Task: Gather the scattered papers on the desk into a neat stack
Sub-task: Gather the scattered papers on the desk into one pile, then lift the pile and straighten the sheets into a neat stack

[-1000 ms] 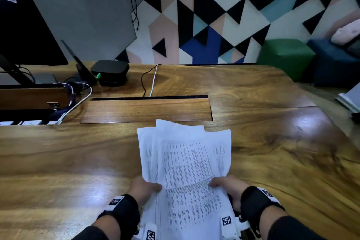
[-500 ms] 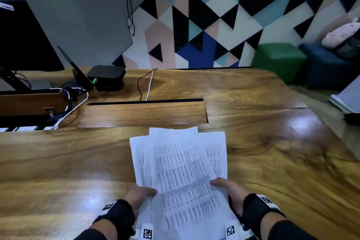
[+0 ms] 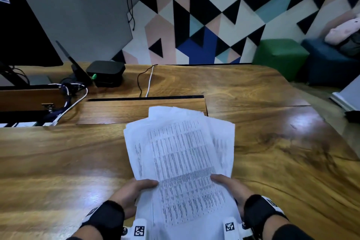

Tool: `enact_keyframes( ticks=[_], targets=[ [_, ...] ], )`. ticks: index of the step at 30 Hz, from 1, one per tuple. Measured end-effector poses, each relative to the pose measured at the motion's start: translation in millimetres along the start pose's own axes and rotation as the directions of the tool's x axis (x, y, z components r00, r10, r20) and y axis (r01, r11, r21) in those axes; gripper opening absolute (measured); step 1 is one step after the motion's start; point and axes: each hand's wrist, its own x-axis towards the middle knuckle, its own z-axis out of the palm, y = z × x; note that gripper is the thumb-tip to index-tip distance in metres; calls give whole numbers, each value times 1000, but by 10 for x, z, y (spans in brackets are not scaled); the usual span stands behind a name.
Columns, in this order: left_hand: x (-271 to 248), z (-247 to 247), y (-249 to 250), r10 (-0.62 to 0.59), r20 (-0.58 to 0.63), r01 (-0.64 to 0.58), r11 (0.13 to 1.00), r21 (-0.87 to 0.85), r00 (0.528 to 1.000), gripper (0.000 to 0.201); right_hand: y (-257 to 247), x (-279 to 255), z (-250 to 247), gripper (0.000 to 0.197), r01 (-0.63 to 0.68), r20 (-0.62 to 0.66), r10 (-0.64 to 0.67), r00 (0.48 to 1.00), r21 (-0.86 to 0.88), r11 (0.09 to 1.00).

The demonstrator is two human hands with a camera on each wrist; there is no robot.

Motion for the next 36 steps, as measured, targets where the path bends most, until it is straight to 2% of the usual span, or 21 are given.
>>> enact_keyframes(
  ticks=[2, 4, 6, 8, 10, 11, 12, 14, 15, 16, 17, 19, 20, 21, 23, 25, 27, 28, 31, 34, 36],
  targets=[
    [36, -23, -52, -42, -7, 42, 999, 11, 999, 51, -16, -48, 48, 54, -90, 47, 87, 995, 58, 994],
    [72, 22, -122, -71, -39, 74, 994, 77, 997, 39, 40, -24, 78, 44, -140, 129, 129, 983, 75, 987],
    [120, 69, -183, -77, -126, 97, 983, 158, 989, 31, 96, -15, 109, 48, -166, 106, 166, 980, -5, 986],
    [150, 103, -196, -58, -189, 98, 973, 208, 980, 28, 189, 58, 87, 62, -170, 44, 172, 984, -51, 984],
    [169, 120, -175, -32, -224, 92, 960, 264, 974, 27, 272, 240, 1, 78, -87, -31, 85, 996, -73, 994],
    [192, 130, -162, 9, -240, 64, 953, 298, 971, 31, 273, 274, -9, 86, -24, -26, 21, 999, -117, 993],
    [209, 150, -134, 68, -252, 22, 941, 339, 965, 35, 191, 185, 53, 82, 35, -29, -39, 999, -139, 990],
    [209, 235, -12, 244, -261, -113, 894, 433, 934, 31, -77, -54, 215, 39, 183, -39, -191, 981, -160, 970],
    [196, 276, 81, 342, -258, -197, 866, 460, 903, 27, -236, -168, 285, 24, 276, -47, -289, 956, -183, 944],
    [150, 346, 199, 438, -248, -293, 839, 458, 864, 22, -376, -249, 322, 18, 367, -83, -389, 918, -196, 909],
    [84, 423, 331, 537, -235, -405, 803, 437, 811, 17, -509, -333, 353, 14, 469, -117, -497, 860, -204, 859],
    [-93, 605, 577, 686, -218, -587, 715, 379, 694, 10, -743, -513, 415, 13, 660, -186, -695, 695, -217, 719],
    [-195, 701, 673, 743, -214, -654, 663, 364, 634, 10, -828, -604, 457, 16, 735, -214, -762, 610, -204, 646],
    [-268, 772, 736, 793, -211, -713, 608, 350, 572, 12, -880, -670, 494, 18, 790, -233, -804, 547, -173, 588],
    [-364, 880, 769, 835, -215, -784, 550, 288, 507, 19, -912, -791, 547, 21, 839, -249, -826, 505, -82, 538],
    [-379, 903, 718, 836, -196, -797, 548, 253, 513, 23, -827, -795, 518, 25, 838, -239, -826, 510, -81, 540],
    [-340, 847, 625, 816, -175, -783, 578, 230, 551, 26, -686, -723, 454, 31, 785, -214, -794, 569, -146, 602],
    [-308, 815, 588, 804, -169, -773, 595, 219, 571, 28, -633, -686, 408, 29, 753, -236, -761, 604, -141, 642],
    [-123, 735, 507, 753, -218, -717, 658, 232, 621, 37, -586, -527, 319, 14, 699, -341, -691, 638, -120, 705],
    [-28, 826, 522, 734, -251, -685, 679, 263, 631, 15, -680, -475, 365, 10, 657, -343, -683, 645, -207, 725],
    [-41, 868, 563, 739, -274, -691, 673, 263, 616, 17, -761, -505, 407, 10, 699, -332, -725, 603, -218, 681]
  ],
)
